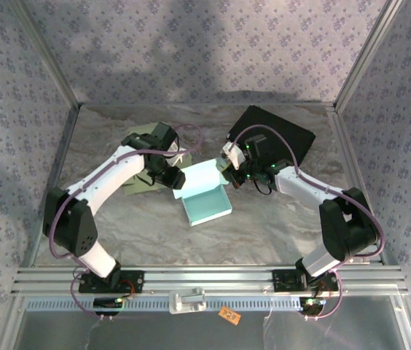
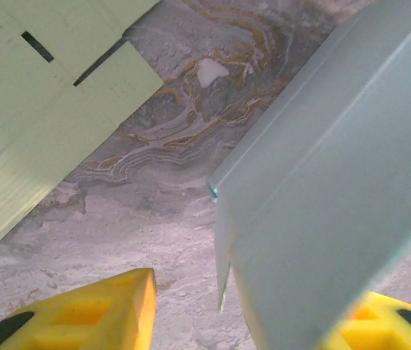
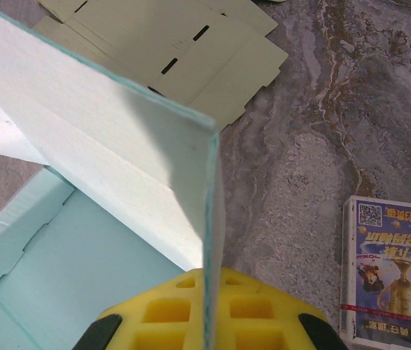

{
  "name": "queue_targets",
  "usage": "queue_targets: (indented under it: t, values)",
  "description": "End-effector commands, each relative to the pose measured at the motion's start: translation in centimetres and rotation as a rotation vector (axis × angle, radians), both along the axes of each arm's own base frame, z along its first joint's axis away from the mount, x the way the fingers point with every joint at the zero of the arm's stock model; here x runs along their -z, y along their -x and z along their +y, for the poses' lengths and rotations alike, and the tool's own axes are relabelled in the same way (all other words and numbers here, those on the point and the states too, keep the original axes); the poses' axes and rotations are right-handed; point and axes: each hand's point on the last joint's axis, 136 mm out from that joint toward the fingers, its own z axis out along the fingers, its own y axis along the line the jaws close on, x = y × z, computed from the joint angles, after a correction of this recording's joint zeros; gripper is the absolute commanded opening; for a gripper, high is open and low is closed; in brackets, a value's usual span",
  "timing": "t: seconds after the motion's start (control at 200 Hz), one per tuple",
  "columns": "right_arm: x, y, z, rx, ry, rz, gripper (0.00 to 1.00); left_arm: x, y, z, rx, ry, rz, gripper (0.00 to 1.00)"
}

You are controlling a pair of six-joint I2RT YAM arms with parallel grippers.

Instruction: Fold the paper box

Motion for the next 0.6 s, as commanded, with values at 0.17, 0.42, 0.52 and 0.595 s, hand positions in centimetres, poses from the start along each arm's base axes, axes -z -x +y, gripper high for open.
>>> queue_targets:
  t: [0.17, 0.42, 0.52, 0.595]
  values:
    - [1.0, -0.1, -0.1, 0.019, 0.015, 0.037, 0.0, -0.6, 1.1, -0.3, -0.011, 0.133, -0.037, 0.47]
    - [1.1, -0.1, 0.0, 0.02, 0.015, 0.046, 0.0, 0.8, 0.5, -0.5, -0.011, 0.11, -0.032, 0.45]
    - [1.1, 0.0, 0.1, 0.019, 0.015, 0.047, 0.0, 1.2, 0.2, -0.6, -0.012, 0.095, -0.038, 0.41]
    - [1.0, 0.0, 0.1, 0.022, 0.013, 0.047, 0.0, 1.1, -0.1, -0.8, -0.013, 0.096, -0.047, 0.34]
